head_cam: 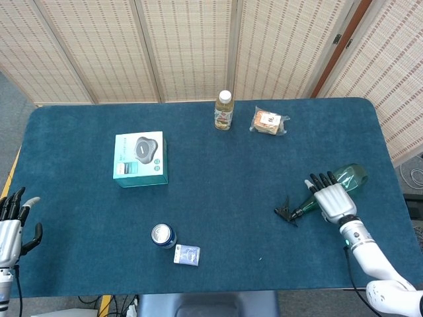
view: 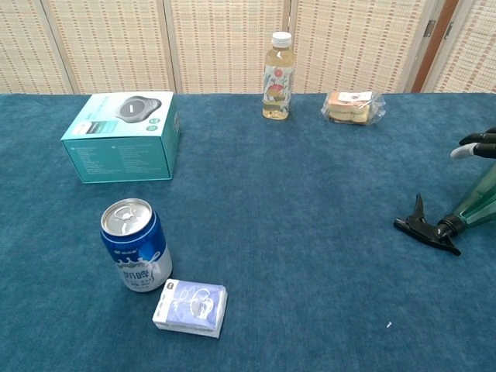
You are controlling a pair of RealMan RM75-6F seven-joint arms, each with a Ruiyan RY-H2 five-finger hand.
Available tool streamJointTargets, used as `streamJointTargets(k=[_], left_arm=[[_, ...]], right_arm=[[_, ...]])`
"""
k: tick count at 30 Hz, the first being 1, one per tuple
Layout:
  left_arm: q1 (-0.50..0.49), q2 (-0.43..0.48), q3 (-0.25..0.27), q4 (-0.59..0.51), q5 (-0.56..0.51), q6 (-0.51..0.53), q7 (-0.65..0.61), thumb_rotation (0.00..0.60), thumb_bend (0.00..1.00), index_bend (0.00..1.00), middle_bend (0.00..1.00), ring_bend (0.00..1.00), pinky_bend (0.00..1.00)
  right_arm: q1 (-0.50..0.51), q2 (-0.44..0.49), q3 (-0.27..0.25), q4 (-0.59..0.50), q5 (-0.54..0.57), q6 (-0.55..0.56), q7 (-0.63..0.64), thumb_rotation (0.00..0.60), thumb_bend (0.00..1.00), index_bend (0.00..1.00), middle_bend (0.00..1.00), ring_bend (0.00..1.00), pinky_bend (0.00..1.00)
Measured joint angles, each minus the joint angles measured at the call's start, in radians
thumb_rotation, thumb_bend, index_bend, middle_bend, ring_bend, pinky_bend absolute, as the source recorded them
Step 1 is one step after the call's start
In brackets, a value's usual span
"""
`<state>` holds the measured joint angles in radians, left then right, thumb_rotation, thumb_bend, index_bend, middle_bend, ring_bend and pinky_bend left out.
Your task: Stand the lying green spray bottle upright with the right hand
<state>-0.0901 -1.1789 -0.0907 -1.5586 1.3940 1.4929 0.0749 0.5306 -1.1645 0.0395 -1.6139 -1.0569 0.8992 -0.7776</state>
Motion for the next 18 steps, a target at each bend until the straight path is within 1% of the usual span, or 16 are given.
streamJointTargets(k=[5, 12, 18], left_arm=[[0.004, -0.002, -0.001, 0.000, -0.013, -0.005, 0.002, 0.600, 0.51, 0.18, 0.00, 0.00, 0.00], [0.021, 0.003, 0.007, -0.013, 0.011, 0.028, 0.003, 0.600, 0.51, 0.18, 0.00, 0.00, 0.00], [0.029, 0.003, 0.011, -0.016, 0.017, 0.038, 0.009, 0.600, 0.51, 0.18, 0.00, 0.00, 0.00]], right_arm=[[0.018, -0.013, -0.013, 0.004, 0.022, -0.009, -0.010, 0.600, 0.20, 0.00, 0.00, 0.00, 0.03], [0.033, -0.049, -0.034, 0.045, 0.030, -0.027, 0.014, 0.600, 0.21, 0.00, 0.01, 0.00, 0.03], [0.040, -0.079, -0.050, 0.080, 0.003, -0.029, 0.048, 0.600, 0.22, 0.00, 0.07, 0.00, 0.03]])
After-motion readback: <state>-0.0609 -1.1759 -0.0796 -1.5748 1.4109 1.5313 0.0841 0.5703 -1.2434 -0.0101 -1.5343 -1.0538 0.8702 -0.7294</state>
